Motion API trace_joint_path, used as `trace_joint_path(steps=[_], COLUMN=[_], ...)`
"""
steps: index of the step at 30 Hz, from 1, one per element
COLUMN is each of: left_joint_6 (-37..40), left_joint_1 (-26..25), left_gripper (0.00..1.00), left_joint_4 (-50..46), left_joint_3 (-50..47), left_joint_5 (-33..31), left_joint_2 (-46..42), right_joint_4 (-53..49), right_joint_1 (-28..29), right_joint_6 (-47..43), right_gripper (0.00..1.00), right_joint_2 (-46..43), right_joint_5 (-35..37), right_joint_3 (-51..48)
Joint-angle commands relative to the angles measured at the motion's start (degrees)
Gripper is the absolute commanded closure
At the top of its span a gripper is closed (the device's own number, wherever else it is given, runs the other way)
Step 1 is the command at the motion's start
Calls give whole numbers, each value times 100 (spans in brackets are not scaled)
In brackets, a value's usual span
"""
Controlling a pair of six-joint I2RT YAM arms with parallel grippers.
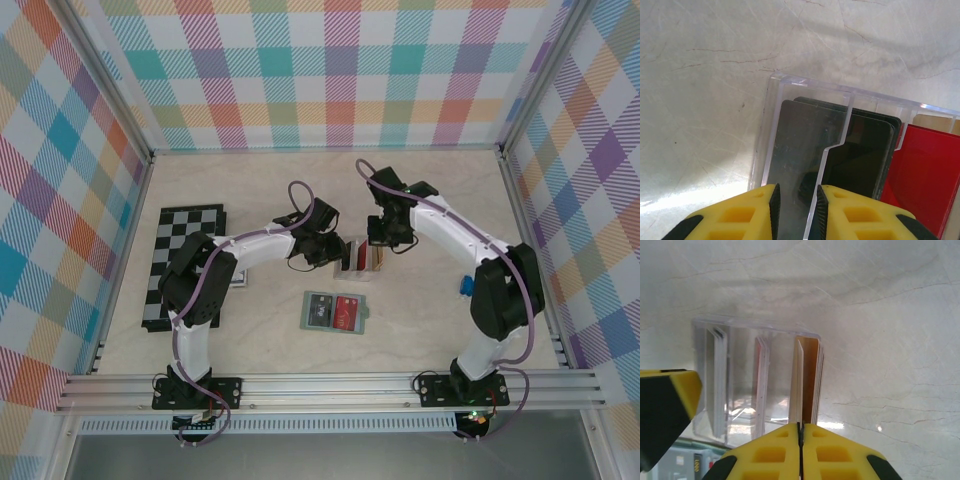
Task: Put the credit cards into the card holder
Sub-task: Pick up the credit card from the card slot.
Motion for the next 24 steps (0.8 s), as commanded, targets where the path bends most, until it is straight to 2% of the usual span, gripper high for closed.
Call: trace_joint_path(steps=[1,10,15,20,24], left_joint_6=[-19,-76,-54,-32,-36], left_joint_1=[44,42,42,42,51], left_gripper=[73,70,58,46,45], left_joint_4=[-334,-166,-82,-281,-466], left_joint_3=[-224,-396,-580,-944,-1503], left_joint_5=[-108,-74,-192,-581,-711], left_joint_2=[-3,-488,-1032,-1713,-2192], right_joint_4=[-4,404,925,1398,1488], right_joint_1=[14,6,13,72,579], right_joint_6=[7,267,423,836,1200], right_gripper=[94,97,98,99,98], right_joint_2=[-231,-913,-1623,-2243,-2525], right_joint_5=[-201,-675,-1104,-1665,-1416], right_joint_3=[186,-131,-725,-1595,-2286])
